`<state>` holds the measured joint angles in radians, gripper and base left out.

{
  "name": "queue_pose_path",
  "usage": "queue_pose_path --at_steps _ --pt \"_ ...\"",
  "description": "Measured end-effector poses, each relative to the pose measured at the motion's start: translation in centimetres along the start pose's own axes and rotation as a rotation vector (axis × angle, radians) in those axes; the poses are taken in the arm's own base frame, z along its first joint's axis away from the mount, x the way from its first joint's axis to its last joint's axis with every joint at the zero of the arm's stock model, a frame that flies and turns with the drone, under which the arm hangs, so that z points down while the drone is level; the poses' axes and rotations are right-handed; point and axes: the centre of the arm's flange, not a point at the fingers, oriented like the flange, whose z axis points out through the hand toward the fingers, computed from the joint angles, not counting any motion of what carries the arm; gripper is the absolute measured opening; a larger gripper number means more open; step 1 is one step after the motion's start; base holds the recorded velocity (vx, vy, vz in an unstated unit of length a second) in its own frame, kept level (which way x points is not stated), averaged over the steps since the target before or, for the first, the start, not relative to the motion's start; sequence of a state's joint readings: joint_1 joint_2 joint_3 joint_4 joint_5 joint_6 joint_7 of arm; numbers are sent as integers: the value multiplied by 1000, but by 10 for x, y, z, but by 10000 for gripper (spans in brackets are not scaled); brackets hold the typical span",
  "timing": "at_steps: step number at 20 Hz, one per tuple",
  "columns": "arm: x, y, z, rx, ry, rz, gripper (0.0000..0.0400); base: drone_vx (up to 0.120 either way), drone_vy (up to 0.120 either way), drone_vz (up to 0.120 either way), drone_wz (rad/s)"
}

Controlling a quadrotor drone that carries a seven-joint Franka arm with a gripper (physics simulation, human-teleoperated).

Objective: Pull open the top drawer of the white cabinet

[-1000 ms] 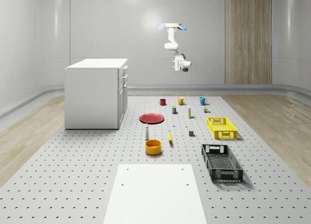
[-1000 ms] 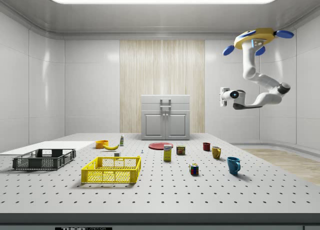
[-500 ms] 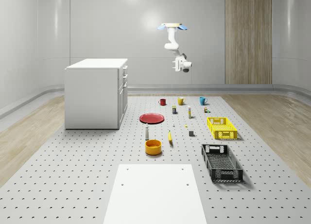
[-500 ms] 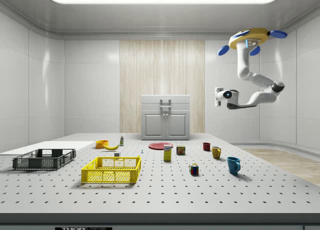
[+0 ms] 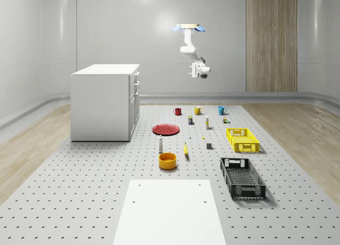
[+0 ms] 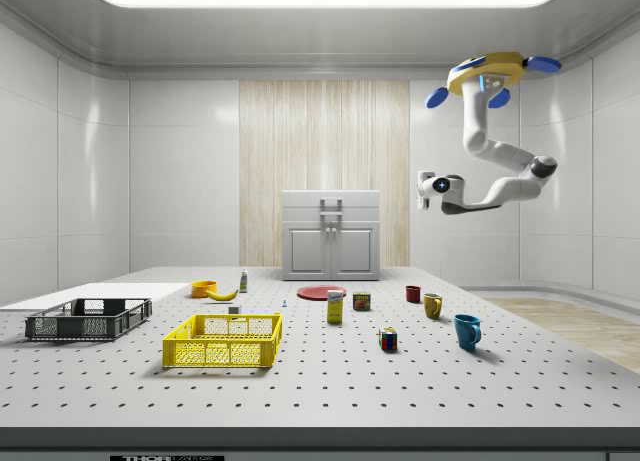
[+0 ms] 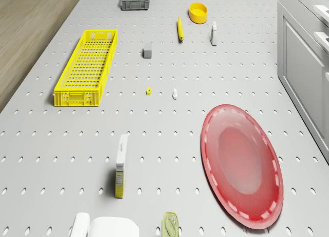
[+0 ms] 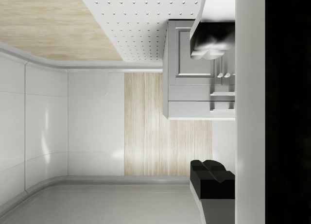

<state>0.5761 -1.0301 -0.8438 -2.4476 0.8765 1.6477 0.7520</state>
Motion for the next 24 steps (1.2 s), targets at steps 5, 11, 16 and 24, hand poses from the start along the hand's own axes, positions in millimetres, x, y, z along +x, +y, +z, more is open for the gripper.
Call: queue_pose_path --at_steps 5,11,16,24 --pt "0 0 0 0 0 0 305 120 0 0 0" --pt "0 0 0 0 0 0 305 120 0 53 0" --pt "0 0 0 0 0 0 305 120 0 0 0" --pt "0 0 0 0 0 0 305 120 0 0 0"
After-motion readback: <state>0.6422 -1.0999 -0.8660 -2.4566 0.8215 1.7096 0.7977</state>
